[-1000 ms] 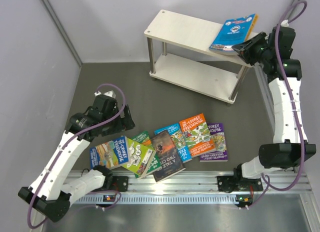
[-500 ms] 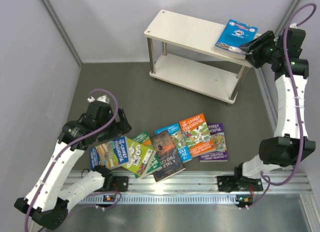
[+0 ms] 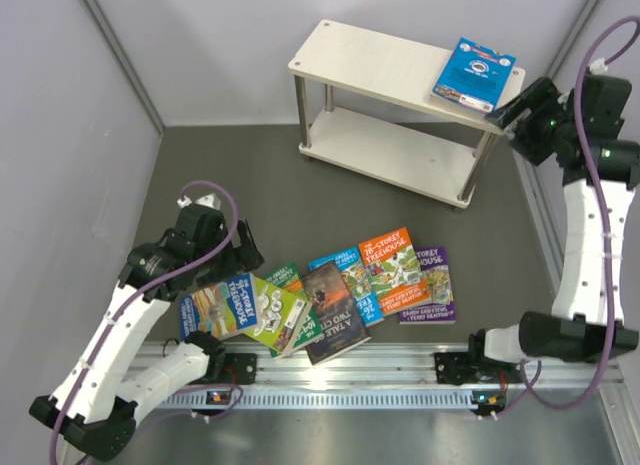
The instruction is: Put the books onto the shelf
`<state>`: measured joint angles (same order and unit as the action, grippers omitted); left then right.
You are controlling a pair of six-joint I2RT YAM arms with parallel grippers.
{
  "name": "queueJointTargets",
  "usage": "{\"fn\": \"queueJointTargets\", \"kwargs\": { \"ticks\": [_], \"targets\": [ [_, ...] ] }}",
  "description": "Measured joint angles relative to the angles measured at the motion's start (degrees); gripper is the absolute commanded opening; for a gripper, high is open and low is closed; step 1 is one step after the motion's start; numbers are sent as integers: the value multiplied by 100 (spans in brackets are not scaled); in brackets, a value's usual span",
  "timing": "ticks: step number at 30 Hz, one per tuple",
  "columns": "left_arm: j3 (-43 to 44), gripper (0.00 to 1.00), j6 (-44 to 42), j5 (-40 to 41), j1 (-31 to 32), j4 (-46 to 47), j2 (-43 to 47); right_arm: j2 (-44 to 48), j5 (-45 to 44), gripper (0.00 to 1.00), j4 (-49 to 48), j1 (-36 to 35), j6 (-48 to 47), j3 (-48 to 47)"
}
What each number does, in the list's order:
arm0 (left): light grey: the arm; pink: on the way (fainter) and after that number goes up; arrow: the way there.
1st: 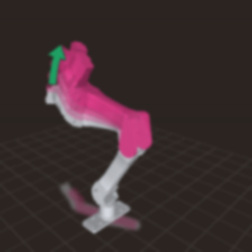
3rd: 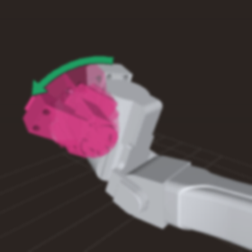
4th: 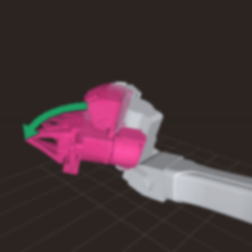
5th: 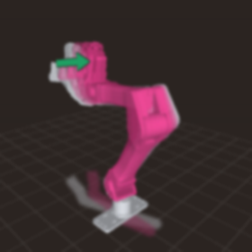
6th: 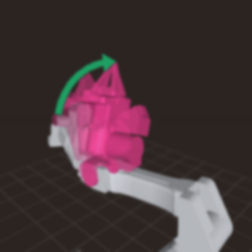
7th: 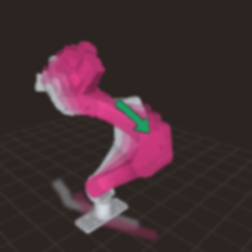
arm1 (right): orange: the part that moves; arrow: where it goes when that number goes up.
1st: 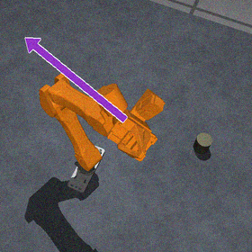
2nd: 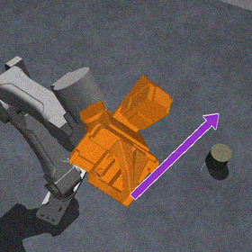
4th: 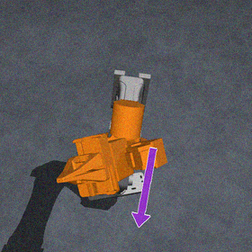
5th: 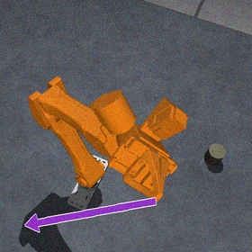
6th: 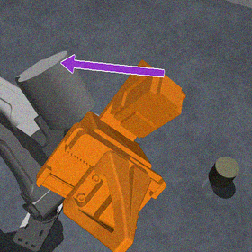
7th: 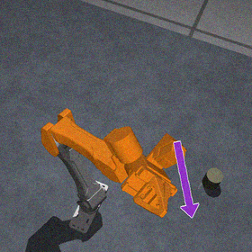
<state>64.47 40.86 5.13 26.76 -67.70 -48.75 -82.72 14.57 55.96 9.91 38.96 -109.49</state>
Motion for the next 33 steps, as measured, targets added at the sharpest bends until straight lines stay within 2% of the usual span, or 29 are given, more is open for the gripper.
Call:
{"fn": "queueJointTargets", "kwargs": {
  "ticks": [4,8,11,14,24,33],
  "targets": [
    [-205,99,-4,-105,0,15,-9,1401,-94,76,-68,-514,-254,1504],
    [-271,99,-7,-256,0,46,-136,3150,225,77,-496,-1366,-162,4109],
    [-271,99,-33,-330,0,87,-256,3633,439,78,-715,-1596,42,5635],
    [-271,99,-72,-409,0,105,-369,3571,527,80,-855,-1637,168,6614],
    [-256,99,-203,-431,0,109,-472,2959,629,81,-2061,-1742,116,7385],
    [-256,99,-199,-439,0,59,-313,2352,566,84,-2594,-2284,131,8070]
  ]
}}
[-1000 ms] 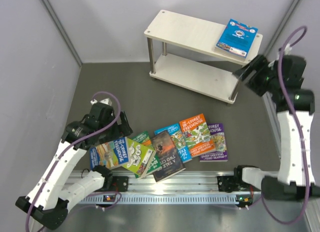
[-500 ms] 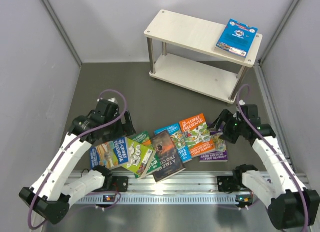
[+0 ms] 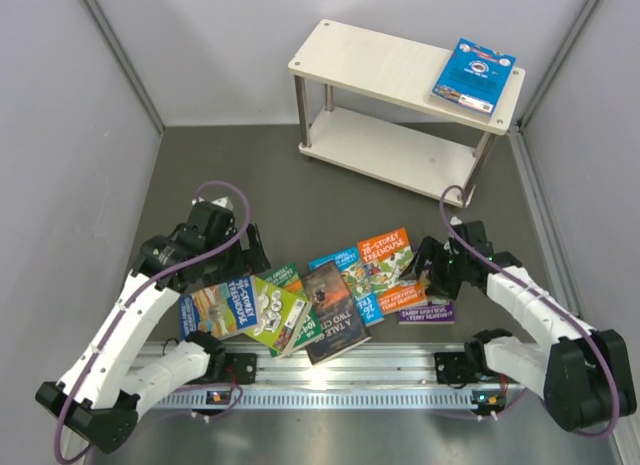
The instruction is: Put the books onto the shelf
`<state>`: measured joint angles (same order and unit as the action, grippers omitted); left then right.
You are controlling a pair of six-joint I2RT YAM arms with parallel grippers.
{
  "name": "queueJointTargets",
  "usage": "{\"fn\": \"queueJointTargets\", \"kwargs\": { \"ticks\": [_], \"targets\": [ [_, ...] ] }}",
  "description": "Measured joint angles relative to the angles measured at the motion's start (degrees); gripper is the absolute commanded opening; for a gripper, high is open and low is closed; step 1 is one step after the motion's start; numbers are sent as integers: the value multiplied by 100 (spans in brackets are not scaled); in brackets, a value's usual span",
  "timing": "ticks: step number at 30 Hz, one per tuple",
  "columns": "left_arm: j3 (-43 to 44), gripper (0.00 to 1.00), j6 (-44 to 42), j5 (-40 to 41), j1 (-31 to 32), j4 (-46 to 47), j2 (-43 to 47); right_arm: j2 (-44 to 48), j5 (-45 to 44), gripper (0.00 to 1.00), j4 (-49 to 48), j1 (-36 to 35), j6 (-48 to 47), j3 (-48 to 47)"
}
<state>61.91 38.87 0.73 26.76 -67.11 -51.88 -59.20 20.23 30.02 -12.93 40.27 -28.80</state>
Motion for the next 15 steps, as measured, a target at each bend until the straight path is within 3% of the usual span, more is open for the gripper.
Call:
{"fn": "queueJointTargets", "kwargs": {
  "ticks": [7,15],
  "targets": [
    [0,99,0,-7,0,-7,-4,-289,2,84,-444,-435,74,-20],
    [0,99,33,-98,0,0,-2,-407,153,57,-1325,-664,286,295]
  ]
}}
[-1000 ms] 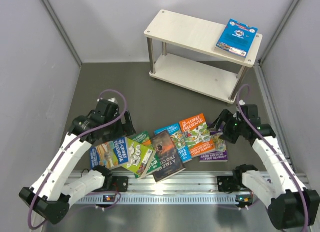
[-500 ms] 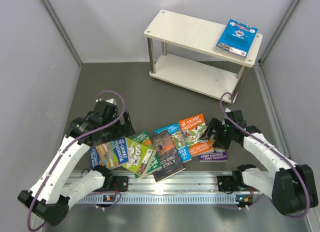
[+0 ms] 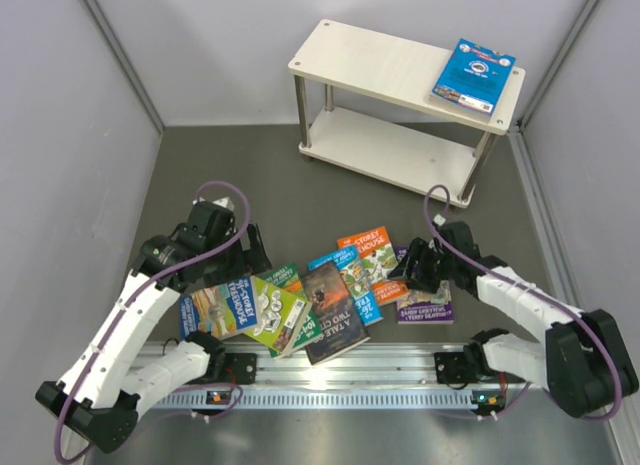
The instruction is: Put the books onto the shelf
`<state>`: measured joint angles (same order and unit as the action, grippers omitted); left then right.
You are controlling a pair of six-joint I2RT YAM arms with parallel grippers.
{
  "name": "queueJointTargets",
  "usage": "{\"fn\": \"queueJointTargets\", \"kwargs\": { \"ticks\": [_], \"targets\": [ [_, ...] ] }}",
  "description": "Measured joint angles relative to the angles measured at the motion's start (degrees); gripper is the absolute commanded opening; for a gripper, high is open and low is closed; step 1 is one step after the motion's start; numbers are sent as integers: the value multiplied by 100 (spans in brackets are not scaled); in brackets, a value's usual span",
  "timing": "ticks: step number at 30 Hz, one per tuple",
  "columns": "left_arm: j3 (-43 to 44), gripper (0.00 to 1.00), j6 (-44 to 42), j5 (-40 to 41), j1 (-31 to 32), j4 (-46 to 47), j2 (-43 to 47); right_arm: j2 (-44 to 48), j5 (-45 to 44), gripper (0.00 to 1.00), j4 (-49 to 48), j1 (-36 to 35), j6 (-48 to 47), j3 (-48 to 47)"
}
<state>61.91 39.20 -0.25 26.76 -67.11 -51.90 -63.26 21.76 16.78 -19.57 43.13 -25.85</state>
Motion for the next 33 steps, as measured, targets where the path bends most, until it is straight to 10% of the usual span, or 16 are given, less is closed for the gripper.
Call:
{"fn": "queueJointTargets", "kwargs": {
  "ticks": [6,14,33],
  "targets": [
    [-2,99,11,-85,0,11,-70,-1054,59,0,-1344,-514,258,149],
    [-4,99,13,-199,0,96,-212,-1703,409,0,-2393,-997,599,111],
    [-7,99,55,-297,0,599,-612,-730,-1075,0,1355,-756,9,-3366]
  ]
}}
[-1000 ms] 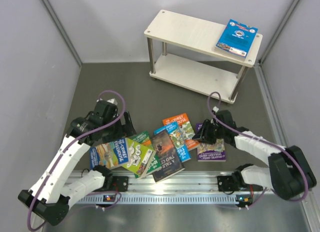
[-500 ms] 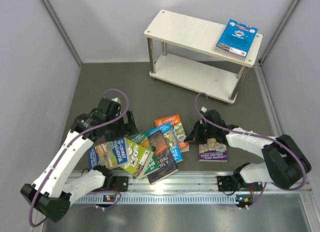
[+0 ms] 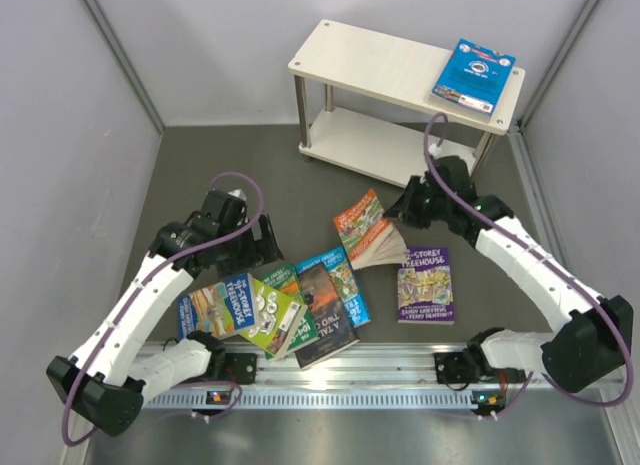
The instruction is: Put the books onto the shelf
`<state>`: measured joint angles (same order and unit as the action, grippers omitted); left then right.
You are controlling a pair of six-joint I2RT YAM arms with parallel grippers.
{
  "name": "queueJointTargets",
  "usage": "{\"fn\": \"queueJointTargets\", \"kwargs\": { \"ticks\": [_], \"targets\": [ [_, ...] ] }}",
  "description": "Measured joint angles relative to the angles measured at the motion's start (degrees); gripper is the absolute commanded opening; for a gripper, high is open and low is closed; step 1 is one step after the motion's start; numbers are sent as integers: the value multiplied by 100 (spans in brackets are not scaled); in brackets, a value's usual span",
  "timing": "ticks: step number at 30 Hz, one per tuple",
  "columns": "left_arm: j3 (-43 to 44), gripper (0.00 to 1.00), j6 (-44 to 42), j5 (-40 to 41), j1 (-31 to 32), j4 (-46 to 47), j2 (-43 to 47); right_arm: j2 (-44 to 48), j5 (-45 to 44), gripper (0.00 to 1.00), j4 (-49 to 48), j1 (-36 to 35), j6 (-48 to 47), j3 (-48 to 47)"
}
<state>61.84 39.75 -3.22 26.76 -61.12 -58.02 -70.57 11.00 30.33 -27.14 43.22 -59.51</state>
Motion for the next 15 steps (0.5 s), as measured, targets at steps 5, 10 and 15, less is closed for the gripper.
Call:
{"fn": "queueJointTargets", "kwargs": {
  "ticks": [5,10,15],
  "targets": [
    [-4,99,39,4,0,59,2,-208,111,0,125,761,-2,-1025],
    [-26,99,46,4,0,72,17,-461,234,0,109,1362,-44,-1996],
    [-35,99,52,15,0,72,52,-590,476,13,175,1567,-133,-2225]
  ]
}}
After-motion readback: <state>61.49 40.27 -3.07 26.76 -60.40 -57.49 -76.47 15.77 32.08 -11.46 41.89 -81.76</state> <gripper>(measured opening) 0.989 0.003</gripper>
